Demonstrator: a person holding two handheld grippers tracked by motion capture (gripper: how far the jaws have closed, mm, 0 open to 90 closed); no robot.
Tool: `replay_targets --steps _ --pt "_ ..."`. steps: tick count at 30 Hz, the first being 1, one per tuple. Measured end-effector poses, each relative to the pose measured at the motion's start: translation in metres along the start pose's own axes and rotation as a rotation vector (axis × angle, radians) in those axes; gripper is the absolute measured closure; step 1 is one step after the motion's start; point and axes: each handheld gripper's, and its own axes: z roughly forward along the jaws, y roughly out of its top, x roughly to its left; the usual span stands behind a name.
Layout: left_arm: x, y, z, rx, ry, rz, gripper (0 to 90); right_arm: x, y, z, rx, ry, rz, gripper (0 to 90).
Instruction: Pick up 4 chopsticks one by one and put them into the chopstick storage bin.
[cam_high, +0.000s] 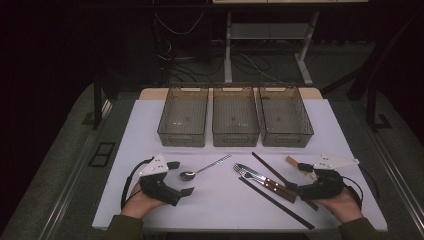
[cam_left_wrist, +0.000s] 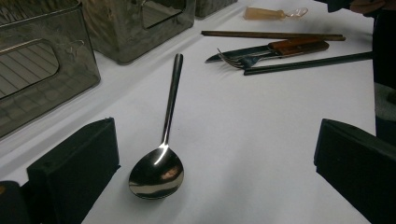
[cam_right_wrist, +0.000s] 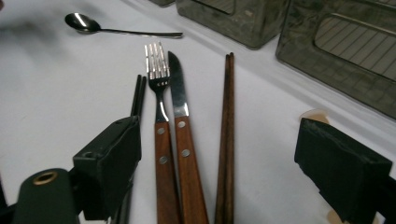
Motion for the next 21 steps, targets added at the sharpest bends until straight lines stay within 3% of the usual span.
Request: replay_targets --steps 5,14,21 --pt "0.0 -0.001 -0.001 0.0 -0.002 0.002 0.0 -0.008 0.005 0.007 0.032 -0.018 0.021 27.1" --pt "0.001 0.0 0.0 0.0 -0.001 0.001 0.0 -0.013 0.014 0.02 0.069 -0.006 0.029 46.6" --pt "0.002 -0.001 0.0 0.002 -0.004 -0.004 0.0 -0.016 0.021 0.033 0.1 -0.039 0.03 62.9"
